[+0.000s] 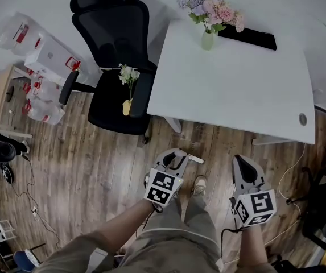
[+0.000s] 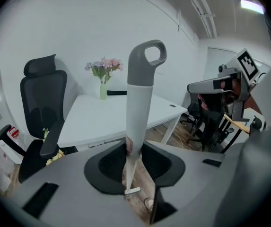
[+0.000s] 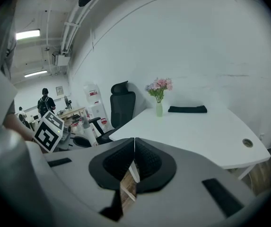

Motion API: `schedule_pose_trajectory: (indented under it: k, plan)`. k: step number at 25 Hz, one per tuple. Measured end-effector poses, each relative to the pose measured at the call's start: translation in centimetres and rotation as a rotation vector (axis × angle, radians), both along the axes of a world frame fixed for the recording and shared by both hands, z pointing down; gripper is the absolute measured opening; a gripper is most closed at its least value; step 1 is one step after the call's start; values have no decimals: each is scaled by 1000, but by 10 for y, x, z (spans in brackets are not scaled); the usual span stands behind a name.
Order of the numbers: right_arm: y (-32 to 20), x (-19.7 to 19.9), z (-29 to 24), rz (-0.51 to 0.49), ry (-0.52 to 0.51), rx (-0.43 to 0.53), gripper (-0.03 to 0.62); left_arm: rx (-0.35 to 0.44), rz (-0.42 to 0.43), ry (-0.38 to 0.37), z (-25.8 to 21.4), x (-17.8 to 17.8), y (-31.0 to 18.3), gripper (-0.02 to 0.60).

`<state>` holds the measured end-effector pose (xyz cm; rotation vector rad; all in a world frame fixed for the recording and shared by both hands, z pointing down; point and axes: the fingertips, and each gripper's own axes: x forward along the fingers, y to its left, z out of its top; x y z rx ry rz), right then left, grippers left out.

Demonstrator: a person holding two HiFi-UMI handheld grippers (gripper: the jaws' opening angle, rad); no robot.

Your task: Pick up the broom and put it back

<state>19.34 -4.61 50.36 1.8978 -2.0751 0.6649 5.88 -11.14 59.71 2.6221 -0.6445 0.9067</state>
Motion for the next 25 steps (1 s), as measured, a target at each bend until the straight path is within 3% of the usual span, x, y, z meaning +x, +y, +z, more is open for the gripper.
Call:
schedule_pose_trajectory:
  k: [7,14,25]
  plan:
    - [5,3,36,9,-27,-52,31,-43,41,-93,50,15,4,112]
    - [8,19,59,41,-41,-93,31,-4,74,-73,59,54,-11,112]
    - [4,44,66,77,-45,-111,31,15,7,-73,70,101,-77,114]
